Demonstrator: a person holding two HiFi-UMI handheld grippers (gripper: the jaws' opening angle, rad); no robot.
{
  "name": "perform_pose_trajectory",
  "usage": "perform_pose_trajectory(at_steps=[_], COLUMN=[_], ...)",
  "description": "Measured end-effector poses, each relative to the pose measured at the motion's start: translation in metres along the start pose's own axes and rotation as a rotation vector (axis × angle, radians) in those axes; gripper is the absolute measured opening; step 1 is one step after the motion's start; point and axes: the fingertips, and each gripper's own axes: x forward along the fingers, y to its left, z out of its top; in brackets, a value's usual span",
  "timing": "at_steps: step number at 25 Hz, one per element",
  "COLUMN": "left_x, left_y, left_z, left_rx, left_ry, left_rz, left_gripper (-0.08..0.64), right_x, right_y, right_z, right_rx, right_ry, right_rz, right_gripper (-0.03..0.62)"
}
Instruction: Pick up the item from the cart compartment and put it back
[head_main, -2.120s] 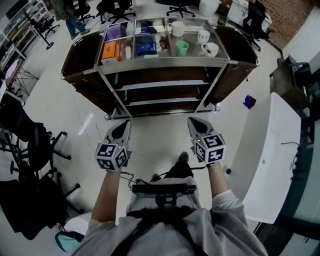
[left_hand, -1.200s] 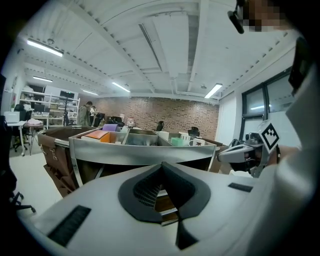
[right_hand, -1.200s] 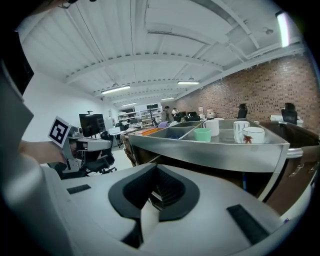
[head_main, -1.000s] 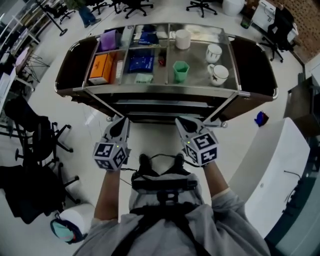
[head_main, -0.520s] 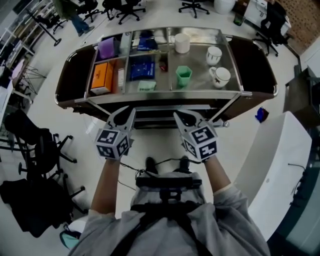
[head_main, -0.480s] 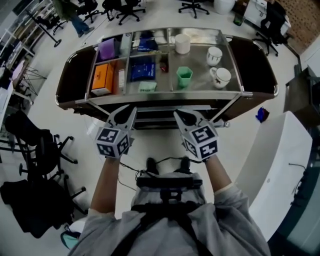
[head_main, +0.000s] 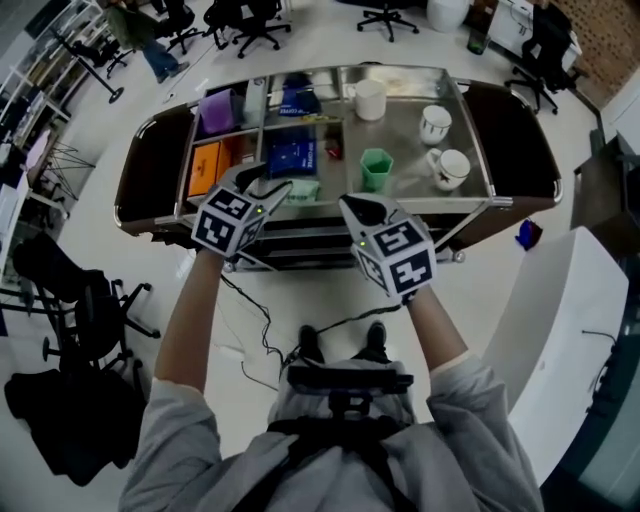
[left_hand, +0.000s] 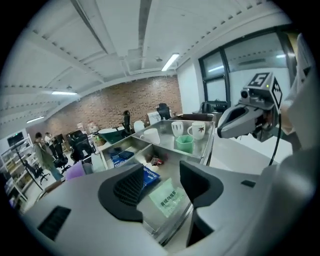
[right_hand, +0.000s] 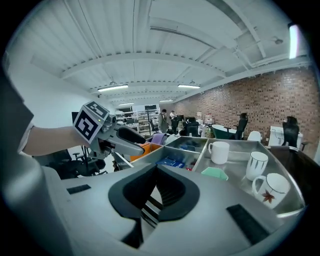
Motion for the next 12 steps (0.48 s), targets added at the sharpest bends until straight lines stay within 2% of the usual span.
perform_pose_trajectory(at_steps=[9, 12], left_x=[0.071, 0.089], left_y=[0.033, 0.029], left_z=[-0.037, -0.044], left_rx=[0.296, 0.363], left_ry=[0.300, 0.365], left_rz=[-0.090, -0.160], left_gripper=[0.259, 0.260], right_x=[0.036, 0.043], right_y=[-0.012, -0.013], right_z=[0.013, 0.017], right_rx=[-0.001, 0.001], right_ry=[0.039, 0.044], right_rz=[-0.007, -0.008], right_gripper=[0.009, 0.009])
